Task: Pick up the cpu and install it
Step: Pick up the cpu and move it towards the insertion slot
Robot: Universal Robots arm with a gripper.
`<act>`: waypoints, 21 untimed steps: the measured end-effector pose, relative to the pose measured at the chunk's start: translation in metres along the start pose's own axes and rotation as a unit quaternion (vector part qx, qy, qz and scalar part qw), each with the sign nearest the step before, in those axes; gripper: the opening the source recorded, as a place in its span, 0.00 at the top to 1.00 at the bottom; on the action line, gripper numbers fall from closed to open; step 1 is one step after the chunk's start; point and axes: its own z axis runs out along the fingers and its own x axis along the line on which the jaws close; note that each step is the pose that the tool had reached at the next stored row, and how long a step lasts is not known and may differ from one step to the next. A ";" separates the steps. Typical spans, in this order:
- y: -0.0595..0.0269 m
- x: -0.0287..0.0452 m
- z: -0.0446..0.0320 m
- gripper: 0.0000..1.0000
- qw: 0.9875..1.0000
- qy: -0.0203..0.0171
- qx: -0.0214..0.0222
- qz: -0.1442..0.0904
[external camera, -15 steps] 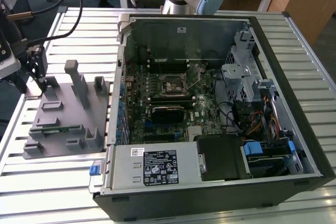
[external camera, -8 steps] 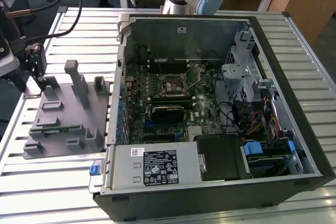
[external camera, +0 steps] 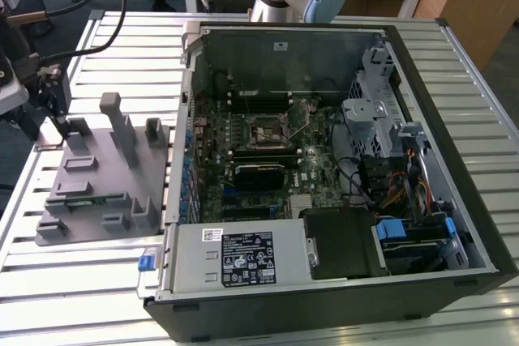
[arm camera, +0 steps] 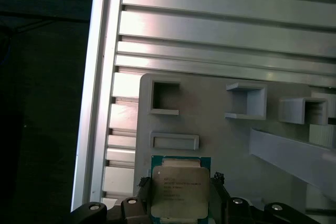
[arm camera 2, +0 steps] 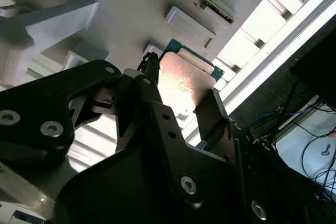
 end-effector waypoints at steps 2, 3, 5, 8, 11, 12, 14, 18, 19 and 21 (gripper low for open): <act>0.0000 0.0000 -0.0006 0.47 1.000 0.000 0.000 0.000; 0.0000 0.0000 -0.0009 0.47 1.000 0.000 0.000 0.000; 0.0000 0.0000 -0.0015 0.47 1.000 0.000 0.000 0.000; 0.0000 -0.0001 -0.0026 0.47 1.000 0.000 0.000 0.000; 0.0001 -0.0001 -0.0041 0.47 1.000 0.000 0.000 0.000; 0.0001 -0.0001 -0.0045 0.47 1.000 0.000 0.000 0.000; 0.0001 -0.0001 -0.0056 0.47 1.000 0.000 0.000 0.000; 0.0001 -0.0002 -0.0073 0.47 1.000 0.000 0.000 0.000; 0.0002 -0.0002 -0.0079 0.47 1.000 0.000 0.000 0.000; 0.0002 -0.0002 -0.0091 0.47 1.000 0.000 0.000 0.000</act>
